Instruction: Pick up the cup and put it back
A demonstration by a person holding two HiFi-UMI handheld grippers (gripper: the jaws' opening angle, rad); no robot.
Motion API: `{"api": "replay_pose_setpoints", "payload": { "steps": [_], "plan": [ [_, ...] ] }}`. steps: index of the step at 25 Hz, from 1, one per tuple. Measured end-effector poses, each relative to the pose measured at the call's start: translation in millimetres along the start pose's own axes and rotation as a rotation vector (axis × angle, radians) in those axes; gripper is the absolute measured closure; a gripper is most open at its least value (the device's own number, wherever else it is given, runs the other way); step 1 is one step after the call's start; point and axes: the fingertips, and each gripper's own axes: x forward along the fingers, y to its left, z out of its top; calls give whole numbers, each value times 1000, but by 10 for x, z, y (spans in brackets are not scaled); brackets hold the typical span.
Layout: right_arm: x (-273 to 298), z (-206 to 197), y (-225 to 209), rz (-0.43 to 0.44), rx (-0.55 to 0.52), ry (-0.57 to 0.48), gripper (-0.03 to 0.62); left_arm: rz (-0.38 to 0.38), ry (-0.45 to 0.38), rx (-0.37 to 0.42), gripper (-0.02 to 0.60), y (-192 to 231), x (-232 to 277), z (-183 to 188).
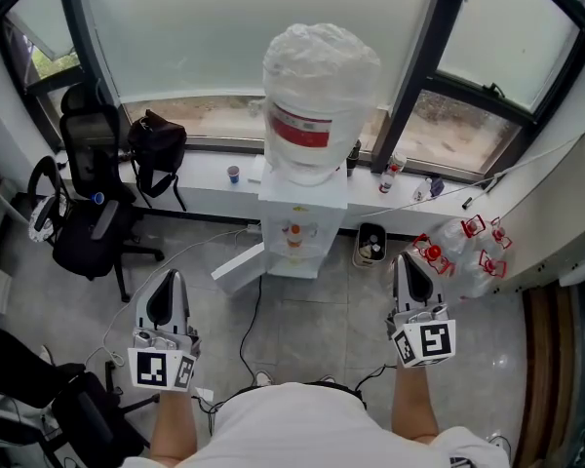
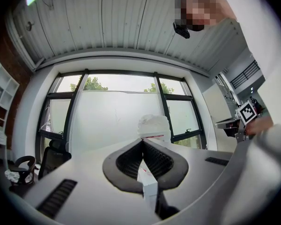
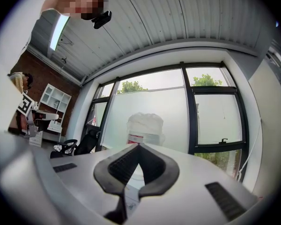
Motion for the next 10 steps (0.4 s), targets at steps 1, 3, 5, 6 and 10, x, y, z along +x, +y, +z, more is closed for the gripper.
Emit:
{"api": "replay_pose_setpoints", "payload": {
  "steps": [1, 3, 5, 6, 10],
  "plan": [
    [5, 1, 25, 2, 0, 0, 574, 1, 2, -2, 558, 22, -12, -10],
    [19, 15, 60, 5, 0, 1, 574, 1, 4, -4, 558, 57, -24, -14],
    [41, 38, 87, 5, -2, -2, 574, -1, 3, -2, 558, 92, -18, -9],
    [51, 47, 102, 5, -3, -4, 574, -2, 3, -2, 558, 108, -14, -12],
    [89, 60, 164, 12, -5, -5, 574, -6, 5, -10, 558, 149, -3, -41]
  ]
}}
